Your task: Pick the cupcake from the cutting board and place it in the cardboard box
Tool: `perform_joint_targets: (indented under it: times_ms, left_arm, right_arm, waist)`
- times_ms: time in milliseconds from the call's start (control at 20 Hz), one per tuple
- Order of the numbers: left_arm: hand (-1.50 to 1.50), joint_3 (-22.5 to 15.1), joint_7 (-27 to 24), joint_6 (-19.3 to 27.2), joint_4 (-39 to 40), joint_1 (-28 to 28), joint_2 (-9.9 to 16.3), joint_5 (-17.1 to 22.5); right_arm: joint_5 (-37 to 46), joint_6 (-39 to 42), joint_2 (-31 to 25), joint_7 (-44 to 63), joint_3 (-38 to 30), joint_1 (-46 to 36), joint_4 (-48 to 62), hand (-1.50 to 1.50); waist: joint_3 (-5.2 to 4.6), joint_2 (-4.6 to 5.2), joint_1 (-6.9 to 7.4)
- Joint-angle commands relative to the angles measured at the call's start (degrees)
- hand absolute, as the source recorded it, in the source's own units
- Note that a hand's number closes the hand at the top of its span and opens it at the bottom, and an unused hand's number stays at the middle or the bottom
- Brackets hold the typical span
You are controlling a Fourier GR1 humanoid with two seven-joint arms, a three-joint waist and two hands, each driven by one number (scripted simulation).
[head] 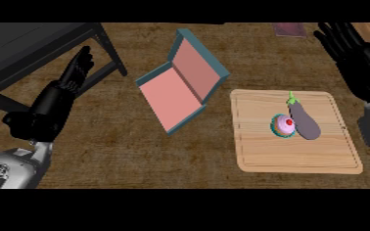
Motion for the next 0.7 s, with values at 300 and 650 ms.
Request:
perform_joint_targets:
  times_ms: [300, 650]
  left_arm:
    - [0.0, 8.2, 4.4, 1.0, 3.1, 8.9, -3.8, 11.0]
    - [0.0, 13.3, 4.0, -4.6, 1.7, 13.9, -1.7, 16.1]
  right_arm:
    - [13.2, 1.9, -13.2, -9.6, -5.0, 5.0, 1.8, -1.5]
    - [7.6, 7.6, -2.8, -37.2, -11.1, 16.3, -0.7, -1.5]
  waist:
    - [1.2, 0.62, -1.86]
    - [1.63, 0.16, -1.24]
